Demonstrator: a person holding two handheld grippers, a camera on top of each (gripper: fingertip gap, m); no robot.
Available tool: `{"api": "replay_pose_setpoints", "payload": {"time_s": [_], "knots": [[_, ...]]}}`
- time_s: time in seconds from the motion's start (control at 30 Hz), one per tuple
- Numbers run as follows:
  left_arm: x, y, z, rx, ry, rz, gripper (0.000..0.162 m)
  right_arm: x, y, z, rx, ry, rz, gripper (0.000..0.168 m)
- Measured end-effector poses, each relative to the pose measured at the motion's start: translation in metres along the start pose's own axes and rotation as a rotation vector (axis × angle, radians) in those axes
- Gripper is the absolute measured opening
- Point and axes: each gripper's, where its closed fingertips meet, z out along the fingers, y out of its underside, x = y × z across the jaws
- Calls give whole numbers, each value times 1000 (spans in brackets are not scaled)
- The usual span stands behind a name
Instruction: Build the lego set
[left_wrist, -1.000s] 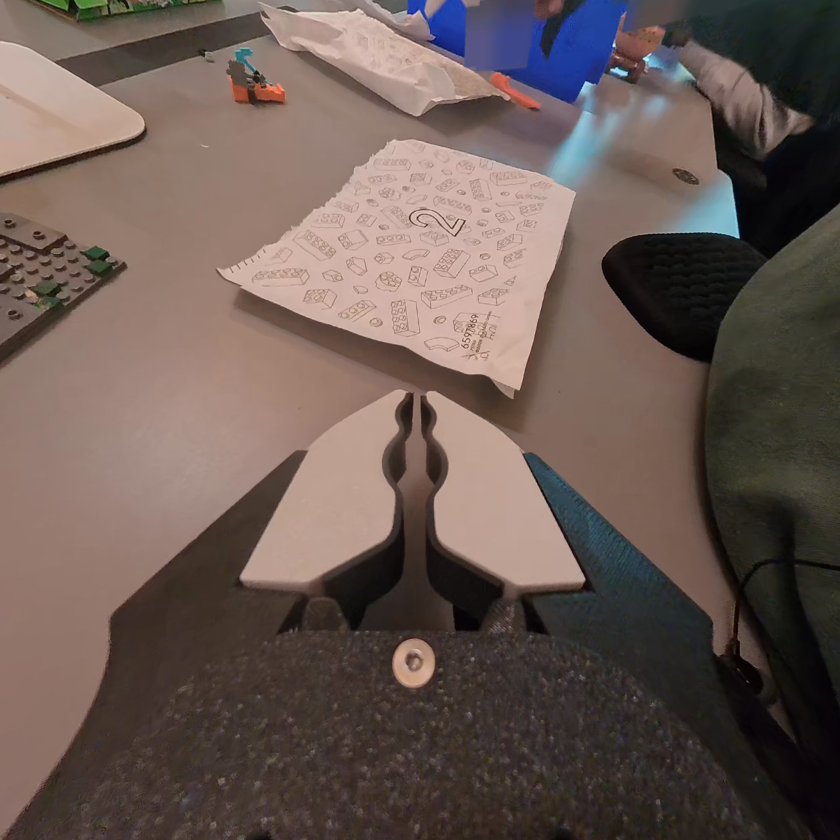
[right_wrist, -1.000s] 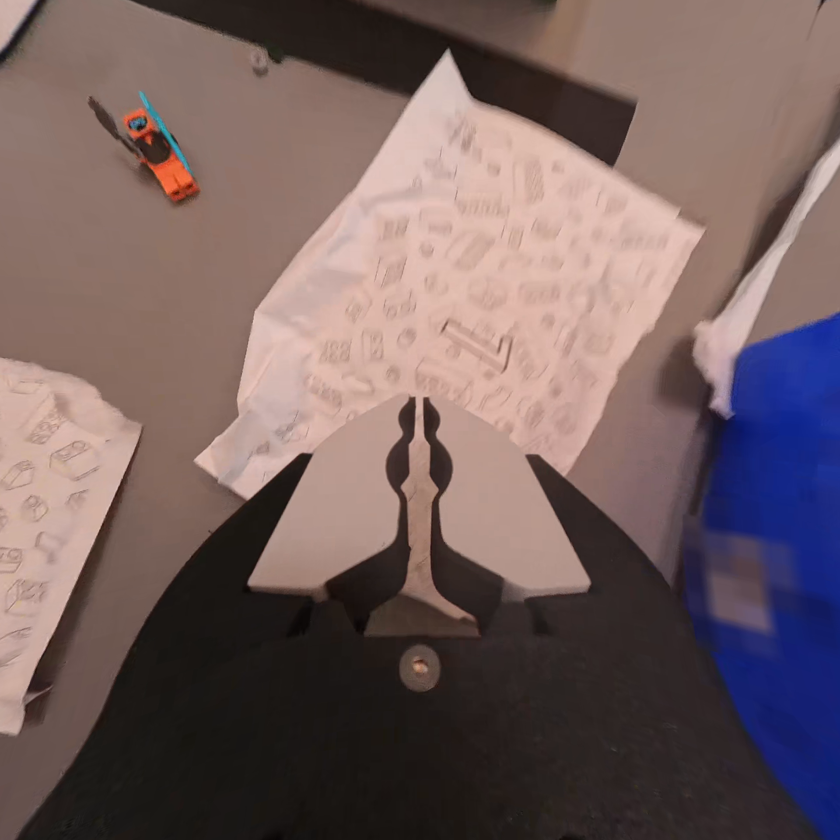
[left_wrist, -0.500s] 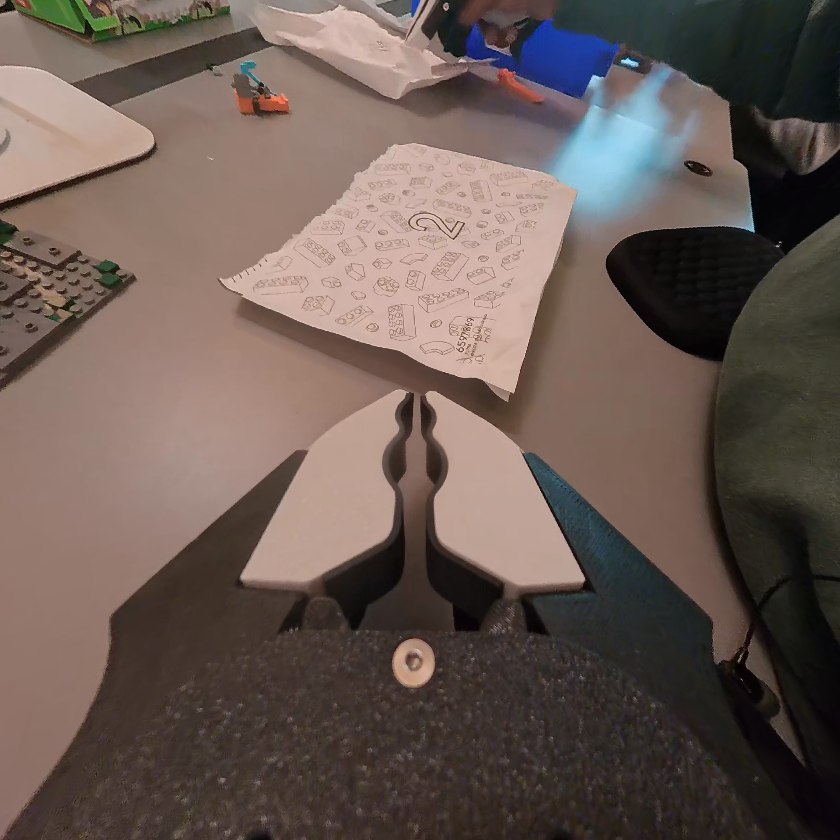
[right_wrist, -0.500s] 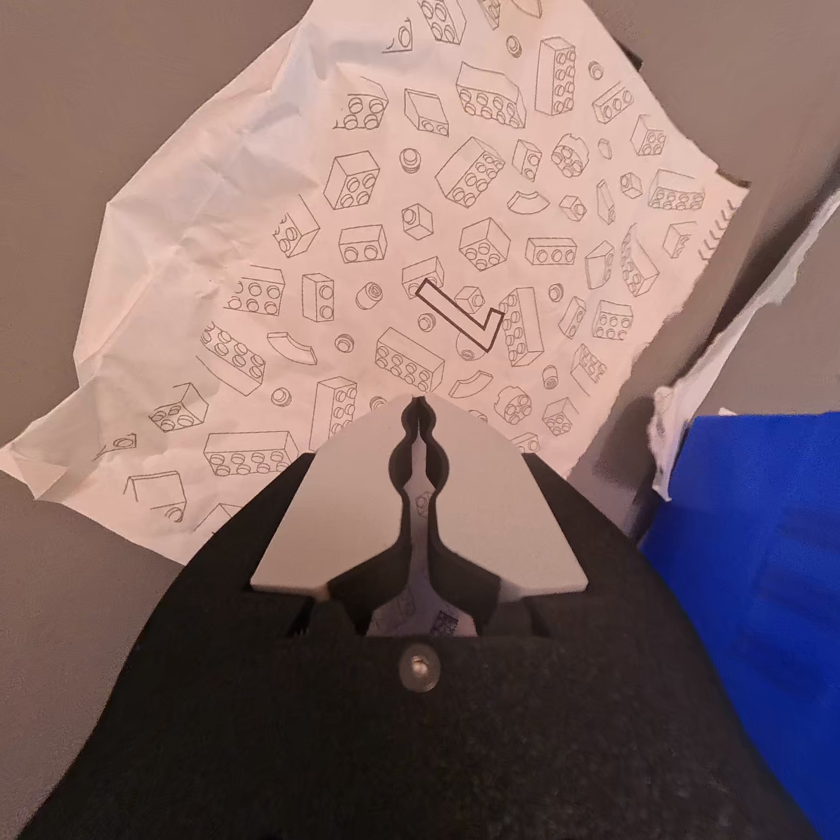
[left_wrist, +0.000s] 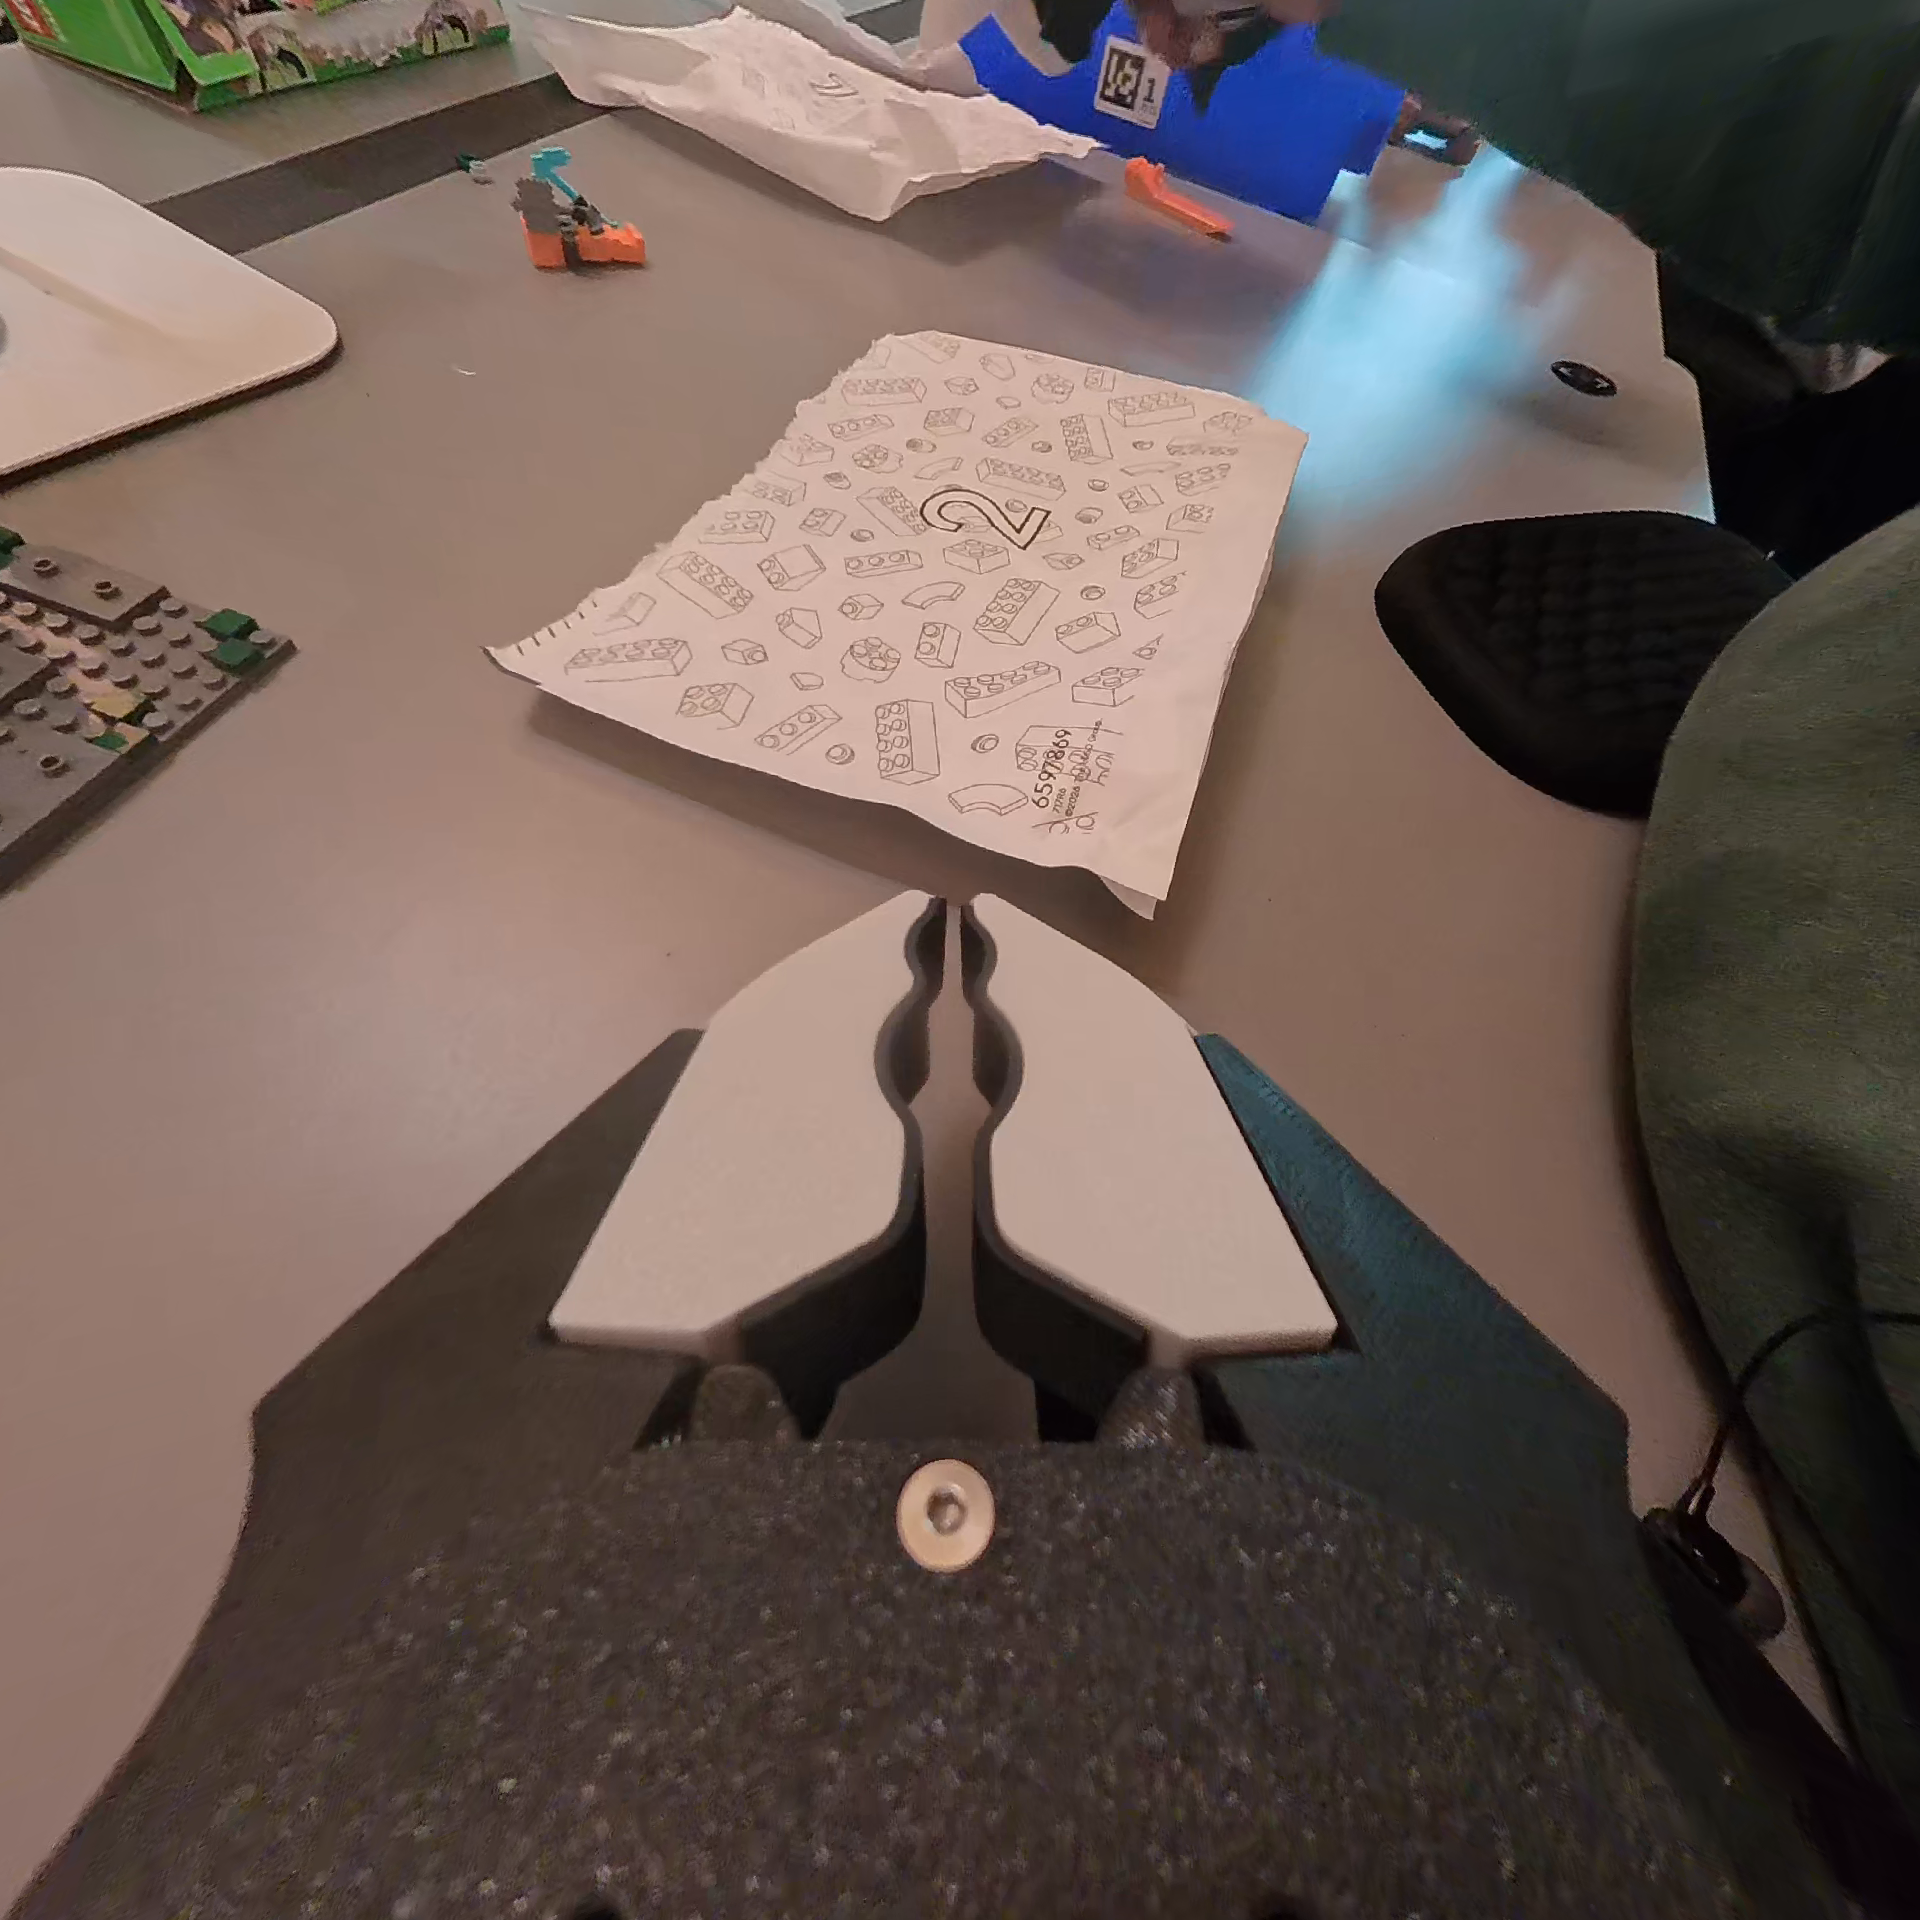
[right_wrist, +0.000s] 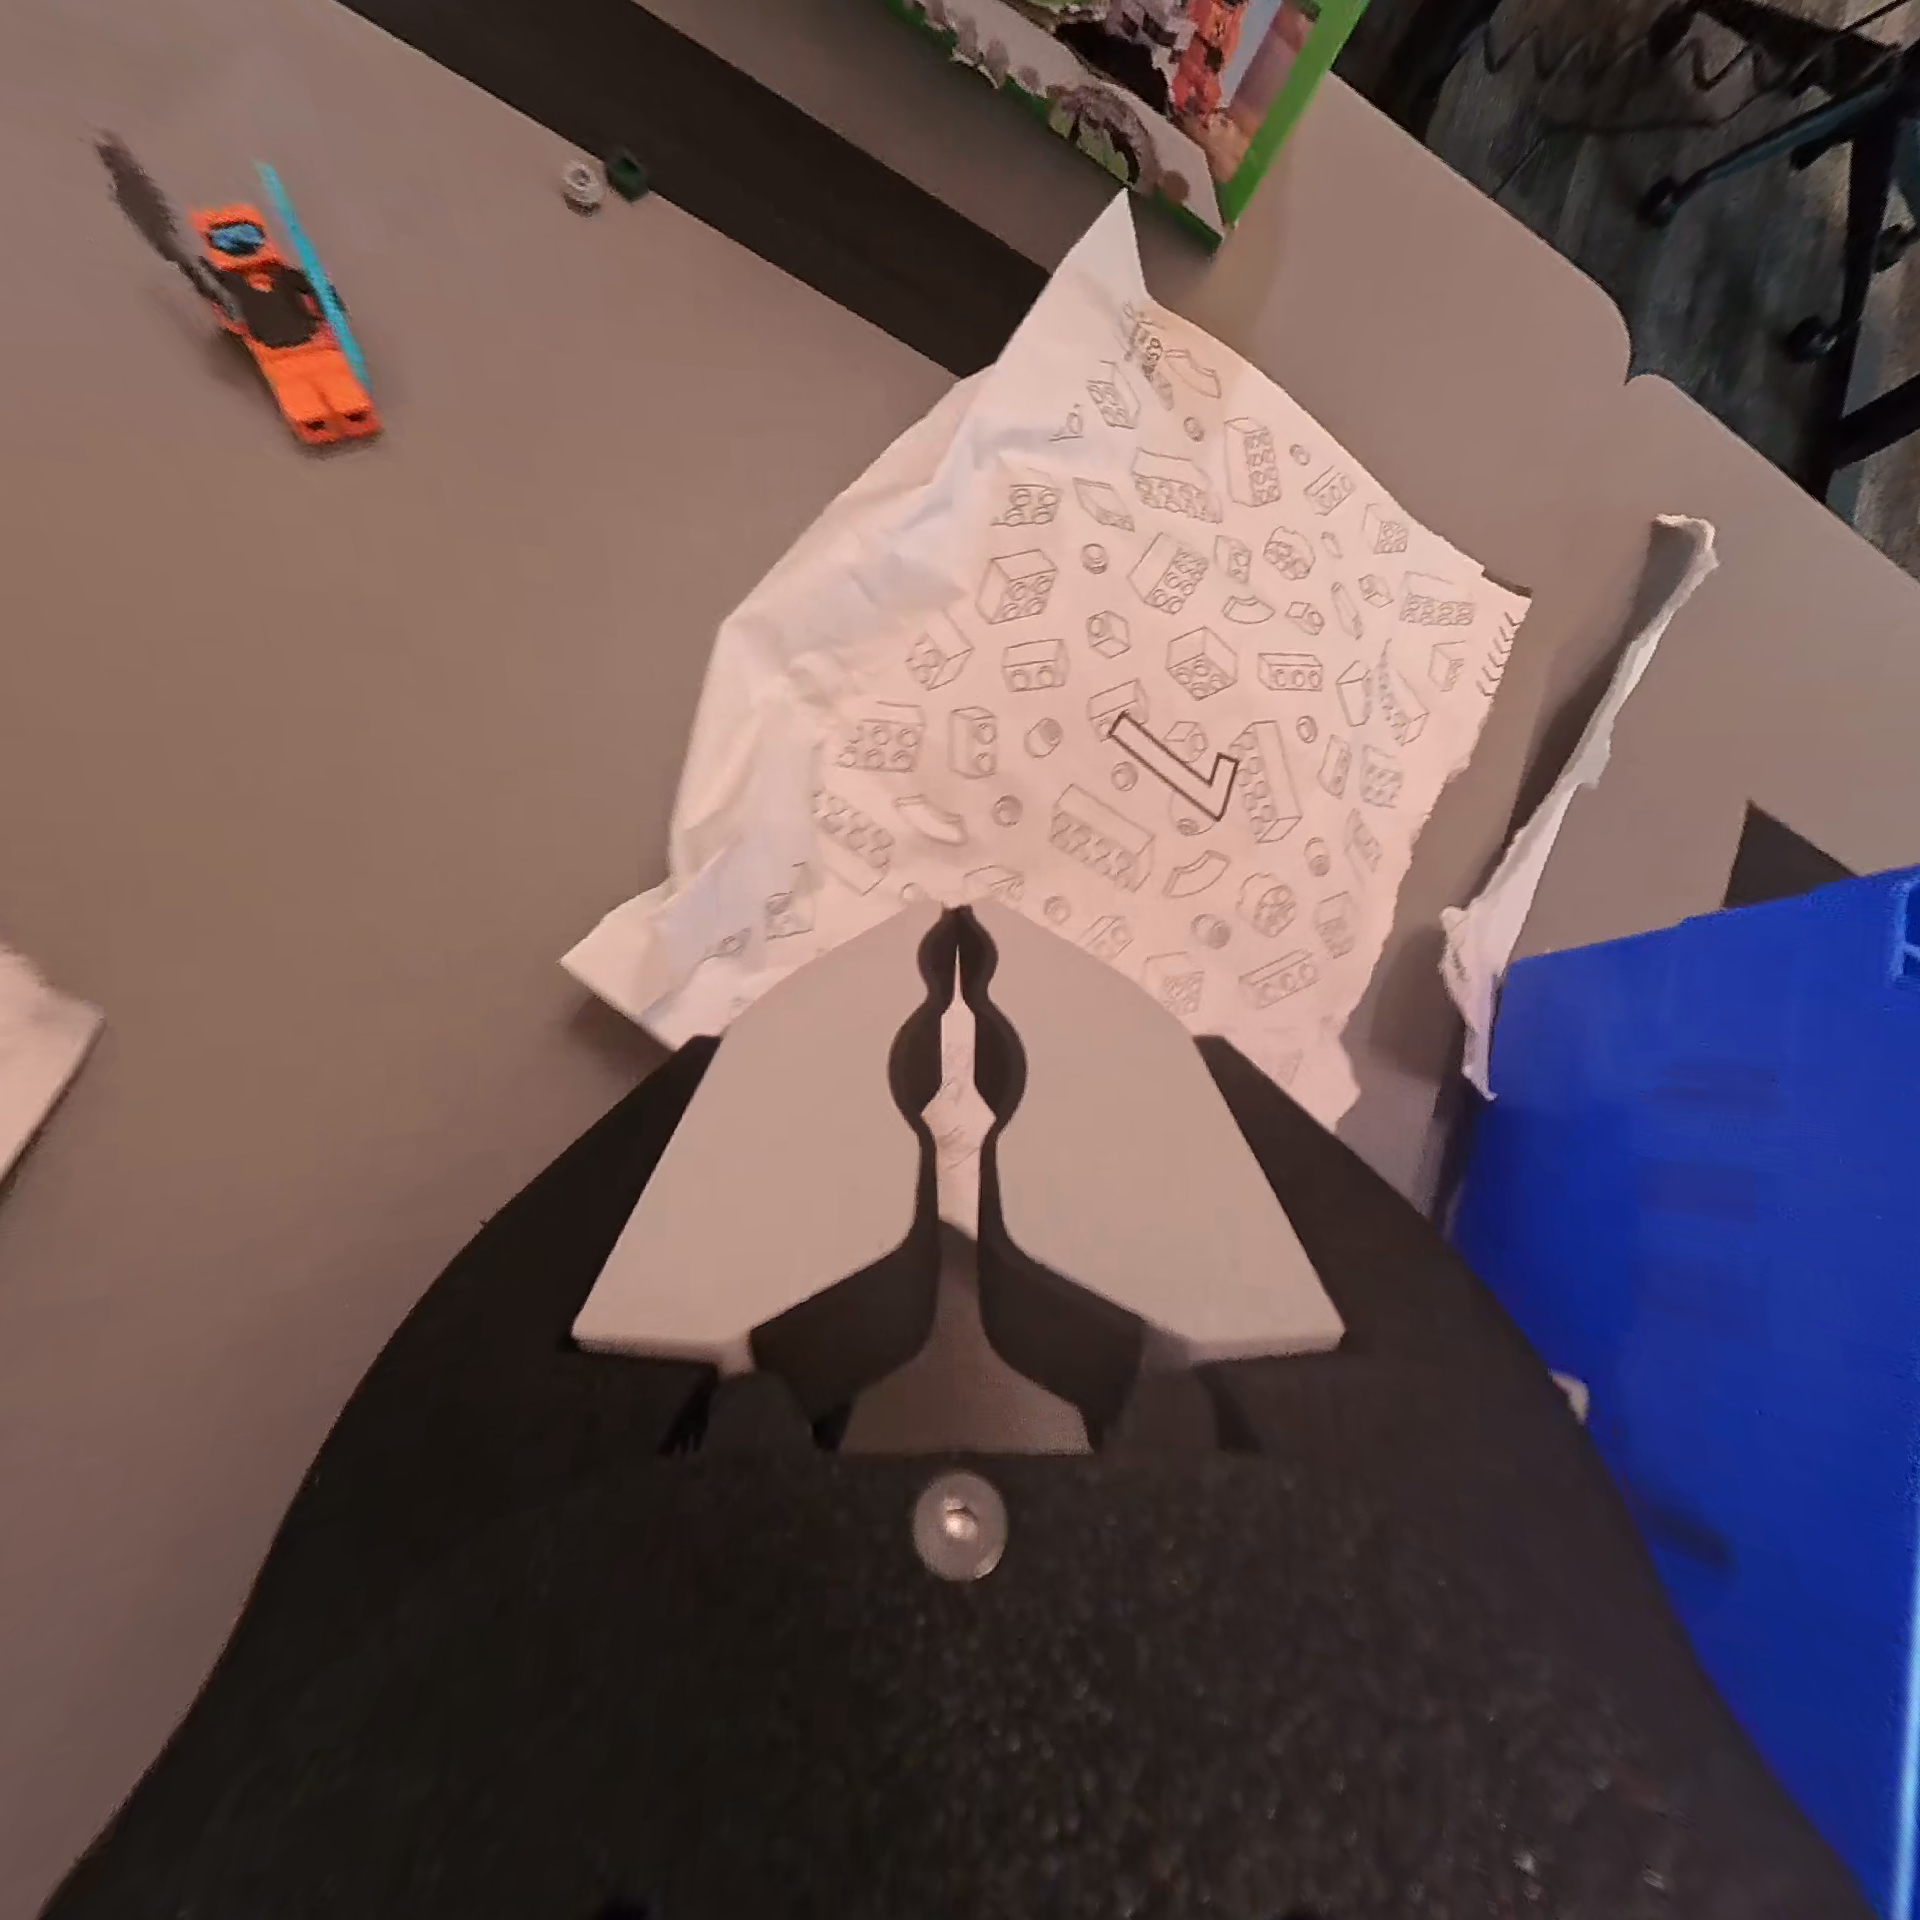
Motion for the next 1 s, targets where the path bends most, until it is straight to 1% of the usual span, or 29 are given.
{"api": "replay_pose_setpoints", "payload": {"time_s": [0.2,0.3,0.4,0.5,0.57,0.7,0.83,0.93,1.0], "knots": [[4,-2,-1,7,6,29,2,-28,17,-28,23,-20,52,0],[8,-5,-3,19,12,45,2,-51,31,-41,31,-77,71,3],[10,-8,-6,36,18,55,2,-88,43,-57,47,-214,101,10],[13,-11,-8,51,21,67,2,-135,55,-78,51,-433,155,22],[16,-12,-8,52,25,80,2,-160,63,-90,50,-544,190,29],[20,-12,-5,47,41,96,2,-187,77,-97,-16,-691,278,40],[23,-13,-3,42,40,109,2,-195,74,-91,-92,-830,411,42],[23,-12,-3,36,26,115,2,-208,64,-89,-139,-970,504,38],[22,-12,-3,38,19,113,2,-216,59,-87,-161,-1015,522,32]]}}
